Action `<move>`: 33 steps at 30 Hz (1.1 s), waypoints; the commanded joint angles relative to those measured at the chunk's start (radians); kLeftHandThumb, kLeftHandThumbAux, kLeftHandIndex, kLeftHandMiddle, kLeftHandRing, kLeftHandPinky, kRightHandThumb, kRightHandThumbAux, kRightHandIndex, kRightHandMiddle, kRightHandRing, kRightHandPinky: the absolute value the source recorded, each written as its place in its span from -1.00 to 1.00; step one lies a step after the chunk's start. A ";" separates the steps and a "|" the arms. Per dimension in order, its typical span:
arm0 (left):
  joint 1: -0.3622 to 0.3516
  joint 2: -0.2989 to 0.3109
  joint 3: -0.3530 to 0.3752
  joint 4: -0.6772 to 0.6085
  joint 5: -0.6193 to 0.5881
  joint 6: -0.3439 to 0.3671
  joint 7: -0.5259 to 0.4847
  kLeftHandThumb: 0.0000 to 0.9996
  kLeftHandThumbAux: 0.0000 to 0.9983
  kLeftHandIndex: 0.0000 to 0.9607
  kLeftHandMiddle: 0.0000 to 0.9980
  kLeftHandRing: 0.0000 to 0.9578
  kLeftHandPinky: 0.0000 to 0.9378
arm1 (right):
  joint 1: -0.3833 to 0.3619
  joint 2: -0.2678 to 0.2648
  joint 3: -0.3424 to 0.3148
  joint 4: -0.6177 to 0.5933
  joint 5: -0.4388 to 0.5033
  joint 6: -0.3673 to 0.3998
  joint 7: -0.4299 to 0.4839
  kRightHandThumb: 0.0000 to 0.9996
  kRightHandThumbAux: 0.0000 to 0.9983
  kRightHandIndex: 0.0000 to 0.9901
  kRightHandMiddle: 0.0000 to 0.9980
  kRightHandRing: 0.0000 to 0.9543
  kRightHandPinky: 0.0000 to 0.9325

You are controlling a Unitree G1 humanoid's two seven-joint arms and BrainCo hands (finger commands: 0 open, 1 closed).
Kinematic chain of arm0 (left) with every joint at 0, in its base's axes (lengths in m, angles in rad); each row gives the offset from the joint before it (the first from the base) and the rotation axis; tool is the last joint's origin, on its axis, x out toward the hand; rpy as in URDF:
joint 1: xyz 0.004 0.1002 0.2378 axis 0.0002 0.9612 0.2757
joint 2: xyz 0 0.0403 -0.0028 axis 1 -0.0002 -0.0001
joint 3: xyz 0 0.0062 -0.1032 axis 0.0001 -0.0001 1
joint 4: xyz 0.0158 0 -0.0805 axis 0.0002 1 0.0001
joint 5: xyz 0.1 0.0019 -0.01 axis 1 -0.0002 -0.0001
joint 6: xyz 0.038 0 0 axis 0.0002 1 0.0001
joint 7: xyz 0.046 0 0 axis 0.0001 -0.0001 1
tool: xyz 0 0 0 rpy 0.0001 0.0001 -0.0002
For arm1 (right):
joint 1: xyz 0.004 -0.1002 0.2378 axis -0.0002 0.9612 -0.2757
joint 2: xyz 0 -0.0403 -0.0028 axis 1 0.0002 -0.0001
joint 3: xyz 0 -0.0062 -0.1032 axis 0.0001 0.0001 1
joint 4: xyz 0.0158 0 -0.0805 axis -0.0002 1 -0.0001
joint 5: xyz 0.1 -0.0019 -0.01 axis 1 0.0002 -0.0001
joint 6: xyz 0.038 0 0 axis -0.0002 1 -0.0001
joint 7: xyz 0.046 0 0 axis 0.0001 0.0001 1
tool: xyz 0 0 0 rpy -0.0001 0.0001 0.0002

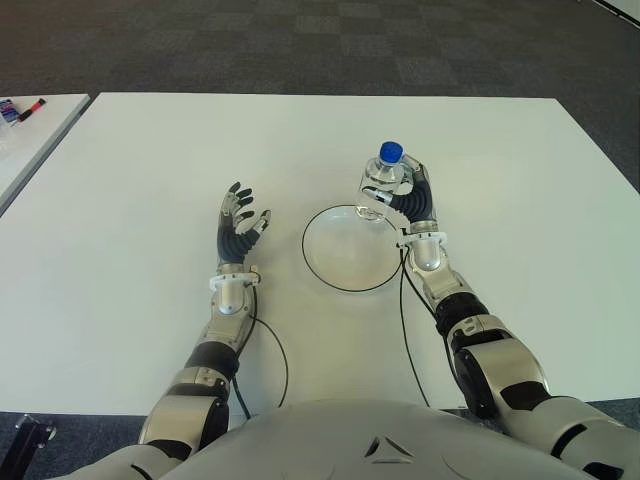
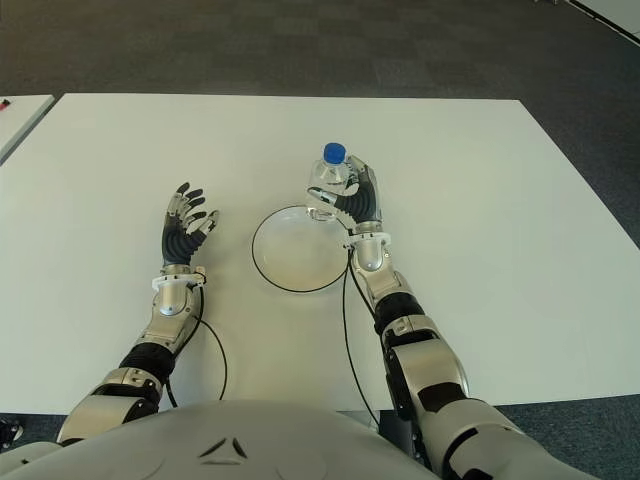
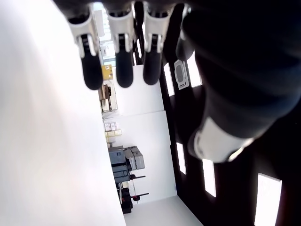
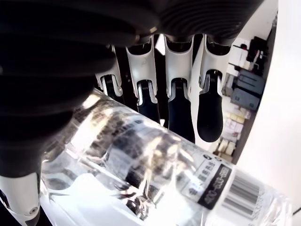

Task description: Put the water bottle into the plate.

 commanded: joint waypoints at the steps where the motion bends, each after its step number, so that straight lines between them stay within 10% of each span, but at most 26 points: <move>1: 0.019 -0.007 -0.004 0.024 0.021 0.021 0.014 -0.42 0.52 -0.78 -0.60 -0.54 -0.43 | 0.026 0.005 -0.002 -0.068 -0.008 -0.011 0.005 0.68 0.37 -0.24 0.08 0.34 0.37; 33: 0.038 -0.029 -0.011 -0.033 0.013 0.032 -0.015 -0.33 0.67 -0.77 -0.60 -0.57 -0.44 | 0.214 0.037 0.017 -0.227 -0.055 -0.009 0.032 0.68 0.37 -0.21 0.01 0.22 0.18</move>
